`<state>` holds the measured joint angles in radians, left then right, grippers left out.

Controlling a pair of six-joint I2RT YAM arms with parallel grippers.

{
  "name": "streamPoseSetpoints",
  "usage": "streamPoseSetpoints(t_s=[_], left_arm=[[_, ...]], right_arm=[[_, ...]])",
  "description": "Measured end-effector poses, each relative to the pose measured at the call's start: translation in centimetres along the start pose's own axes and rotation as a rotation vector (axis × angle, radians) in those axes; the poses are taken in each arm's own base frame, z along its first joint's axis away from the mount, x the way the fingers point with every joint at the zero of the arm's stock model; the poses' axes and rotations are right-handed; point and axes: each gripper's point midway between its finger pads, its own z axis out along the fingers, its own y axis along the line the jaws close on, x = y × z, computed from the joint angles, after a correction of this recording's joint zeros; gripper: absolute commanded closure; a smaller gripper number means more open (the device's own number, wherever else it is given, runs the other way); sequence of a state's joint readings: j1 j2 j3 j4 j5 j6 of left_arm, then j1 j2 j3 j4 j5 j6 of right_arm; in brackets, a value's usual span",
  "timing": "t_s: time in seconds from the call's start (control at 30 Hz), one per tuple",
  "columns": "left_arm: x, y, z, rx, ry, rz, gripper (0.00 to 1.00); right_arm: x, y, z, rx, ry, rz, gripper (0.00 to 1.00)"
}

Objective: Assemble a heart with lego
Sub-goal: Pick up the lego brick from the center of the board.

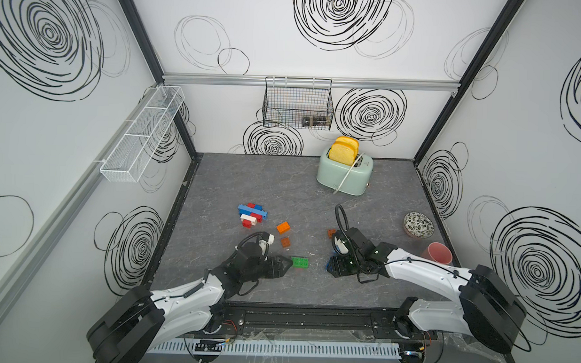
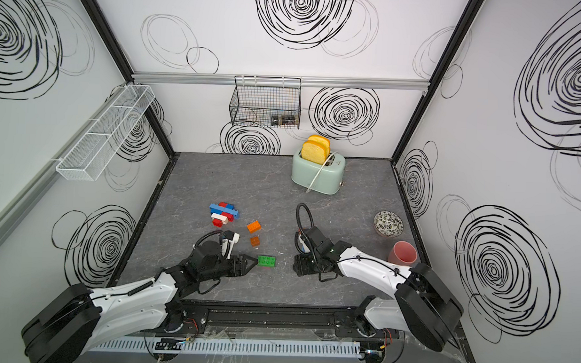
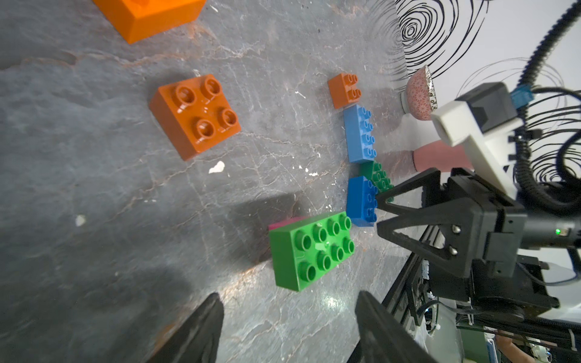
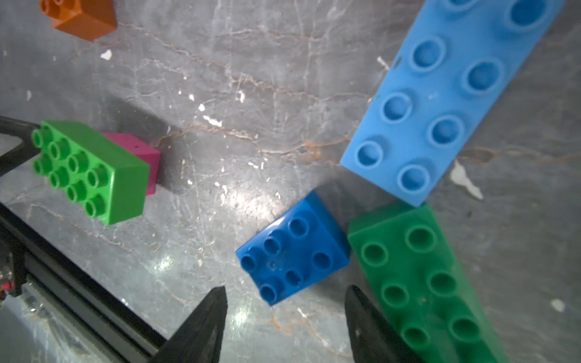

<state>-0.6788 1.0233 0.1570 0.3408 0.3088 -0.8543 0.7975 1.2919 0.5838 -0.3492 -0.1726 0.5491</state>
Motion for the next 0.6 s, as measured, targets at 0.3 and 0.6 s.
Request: streamPoseSetpoints(t_s=[0.3, 0.6], left_arm=[[-0.2, 0.3, 0.1, -0.007, -0.005, -0.008, 0.29], [-0.4, 0.7, 0.0, -0.016, -0.013, -0.019, 0.29]], right_arm=[[-3.0, 1.8, 1.6, 0.057, 0.003, -0.107, 0.37], [-2.4, 2.9, 3.4, 0.154, 0.047, -0.241, 0.47]])
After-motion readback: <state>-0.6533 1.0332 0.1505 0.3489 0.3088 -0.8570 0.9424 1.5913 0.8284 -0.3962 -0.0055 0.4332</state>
